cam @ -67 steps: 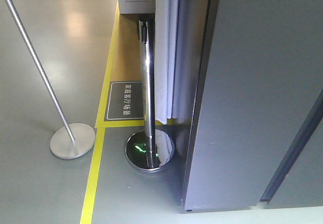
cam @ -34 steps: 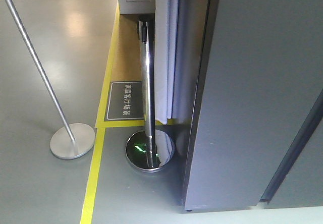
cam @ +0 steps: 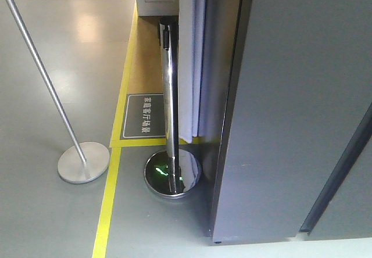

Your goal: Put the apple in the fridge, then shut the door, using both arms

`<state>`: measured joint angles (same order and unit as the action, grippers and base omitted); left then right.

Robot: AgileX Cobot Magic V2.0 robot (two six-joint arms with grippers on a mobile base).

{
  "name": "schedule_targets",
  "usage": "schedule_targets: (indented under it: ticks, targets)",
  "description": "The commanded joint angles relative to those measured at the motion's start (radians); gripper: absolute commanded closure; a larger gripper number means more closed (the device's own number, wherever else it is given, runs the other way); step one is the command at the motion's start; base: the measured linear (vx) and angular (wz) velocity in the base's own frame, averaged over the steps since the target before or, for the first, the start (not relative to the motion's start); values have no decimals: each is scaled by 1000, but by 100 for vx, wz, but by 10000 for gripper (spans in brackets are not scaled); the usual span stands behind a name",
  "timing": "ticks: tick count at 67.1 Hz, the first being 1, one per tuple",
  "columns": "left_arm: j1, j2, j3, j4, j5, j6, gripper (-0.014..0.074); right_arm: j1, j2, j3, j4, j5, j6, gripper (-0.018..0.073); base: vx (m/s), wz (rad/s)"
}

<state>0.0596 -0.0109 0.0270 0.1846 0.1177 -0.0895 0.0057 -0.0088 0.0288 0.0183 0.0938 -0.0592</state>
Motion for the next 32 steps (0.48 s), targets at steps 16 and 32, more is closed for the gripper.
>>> schedule_targets:
  ticks: [16, 32]
  targets:
    - [-3, -16, 15, -8, -73, -1, 604, -6, -8, 9, -7, -74, -4, 561, 0, 0]
    - [-3, -16, 15, -8, -73, -1, 604, -6, -8, 9, -7, -74, -4, 561, 0, 0]
